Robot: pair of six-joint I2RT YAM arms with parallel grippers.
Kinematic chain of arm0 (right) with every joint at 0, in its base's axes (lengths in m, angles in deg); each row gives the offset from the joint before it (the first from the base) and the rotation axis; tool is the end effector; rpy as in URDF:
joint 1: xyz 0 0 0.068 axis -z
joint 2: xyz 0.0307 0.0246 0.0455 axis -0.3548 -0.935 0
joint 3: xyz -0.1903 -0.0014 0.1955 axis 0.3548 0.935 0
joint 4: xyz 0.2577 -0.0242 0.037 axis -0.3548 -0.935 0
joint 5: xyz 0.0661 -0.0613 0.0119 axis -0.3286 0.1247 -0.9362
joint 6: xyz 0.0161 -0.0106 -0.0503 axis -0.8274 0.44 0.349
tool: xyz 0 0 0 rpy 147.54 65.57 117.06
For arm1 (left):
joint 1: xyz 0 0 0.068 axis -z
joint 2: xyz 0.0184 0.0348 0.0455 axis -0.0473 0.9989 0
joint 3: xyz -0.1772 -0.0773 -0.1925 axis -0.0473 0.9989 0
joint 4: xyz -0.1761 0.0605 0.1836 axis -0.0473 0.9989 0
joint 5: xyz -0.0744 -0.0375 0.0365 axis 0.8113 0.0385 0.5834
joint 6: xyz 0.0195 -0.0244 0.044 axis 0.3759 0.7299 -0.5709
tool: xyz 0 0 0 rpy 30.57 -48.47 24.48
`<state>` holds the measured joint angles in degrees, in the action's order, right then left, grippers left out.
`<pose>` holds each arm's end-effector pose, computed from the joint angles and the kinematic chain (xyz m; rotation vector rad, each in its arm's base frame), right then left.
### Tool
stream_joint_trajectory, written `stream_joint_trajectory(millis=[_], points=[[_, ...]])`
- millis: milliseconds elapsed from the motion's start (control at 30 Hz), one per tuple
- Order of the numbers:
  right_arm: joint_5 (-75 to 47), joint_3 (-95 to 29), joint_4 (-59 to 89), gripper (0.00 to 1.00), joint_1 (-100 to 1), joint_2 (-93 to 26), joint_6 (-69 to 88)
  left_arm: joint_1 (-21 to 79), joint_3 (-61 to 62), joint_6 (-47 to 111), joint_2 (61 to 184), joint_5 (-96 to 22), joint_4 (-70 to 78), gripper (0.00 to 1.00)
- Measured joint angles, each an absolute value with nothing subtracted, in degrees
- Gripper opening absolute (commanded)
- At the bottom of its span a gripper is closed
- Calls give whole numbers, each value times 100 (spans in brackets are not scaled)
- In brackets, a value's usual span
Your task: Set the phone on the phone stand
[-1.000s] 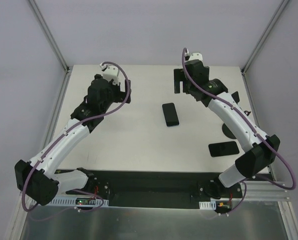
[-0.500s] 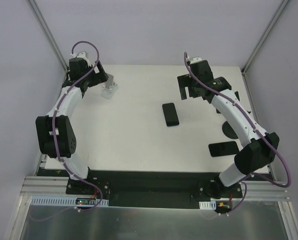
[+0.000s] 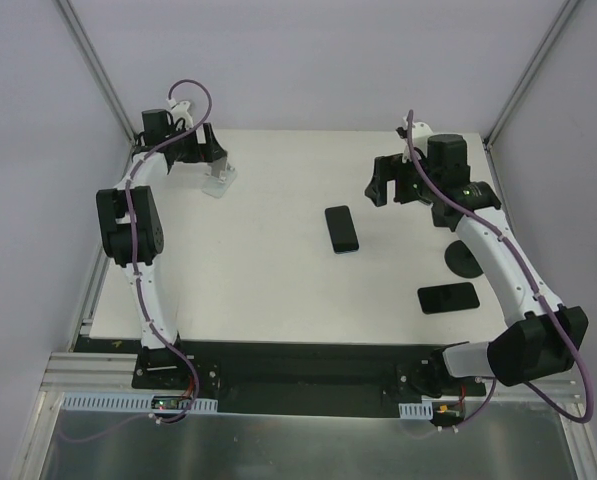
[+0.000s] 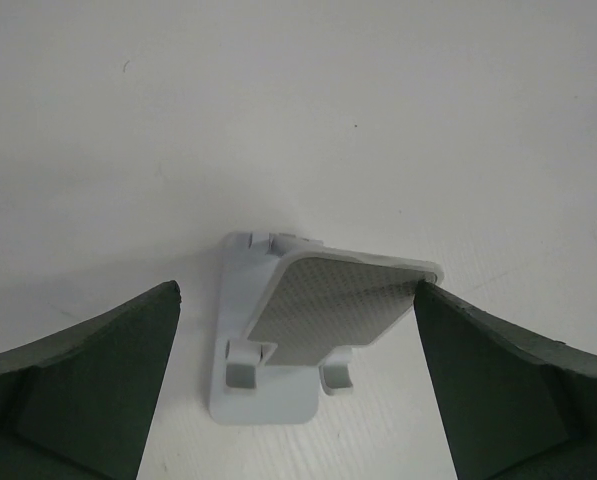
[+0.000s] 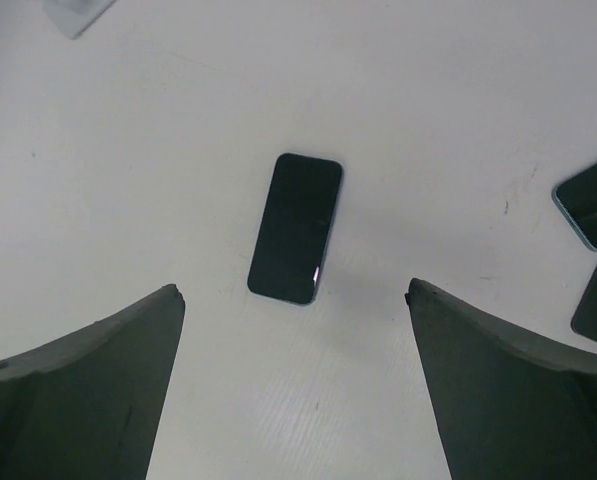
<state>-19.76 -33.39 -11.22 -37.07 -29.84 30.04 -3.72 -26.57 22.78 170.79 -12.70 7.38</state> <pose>0.2913 0.0935 0.3723 -0.6688 1.9486 0.2607 0.5078 0.0378 0.2392 0.2082 1.9741 -0.5274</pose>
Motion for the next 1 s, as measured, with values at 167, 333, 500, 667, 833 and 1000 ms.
stream_joint_trajectory(millis=[167,333,500,667,833,1000], points=[[-2387,-3282,-731,96,-3690,-2942,2936,-479,-3457,2461,17717,-452,860,97],[-2490,-3278,-641,96,-3677,-2997,2885,-460,-3578,2761,17851,164,887,76],[-2512,-3278,-644,96,-3672,-3093,2861,-335,-2974,2892,17595,258,797,53],[-2529,-3278,-644,96,-3672,-3093,2824,-193,-1897,3087,17003,75,646,28],[-2527,-3278,-644,96,-3672,-3093,2822,-18,-1057,3480,16378,-258,203,10],[-2503,-3299,-685,96,-3672,-3161,2824,251,-380,3793,15803,-717,-357,2]])
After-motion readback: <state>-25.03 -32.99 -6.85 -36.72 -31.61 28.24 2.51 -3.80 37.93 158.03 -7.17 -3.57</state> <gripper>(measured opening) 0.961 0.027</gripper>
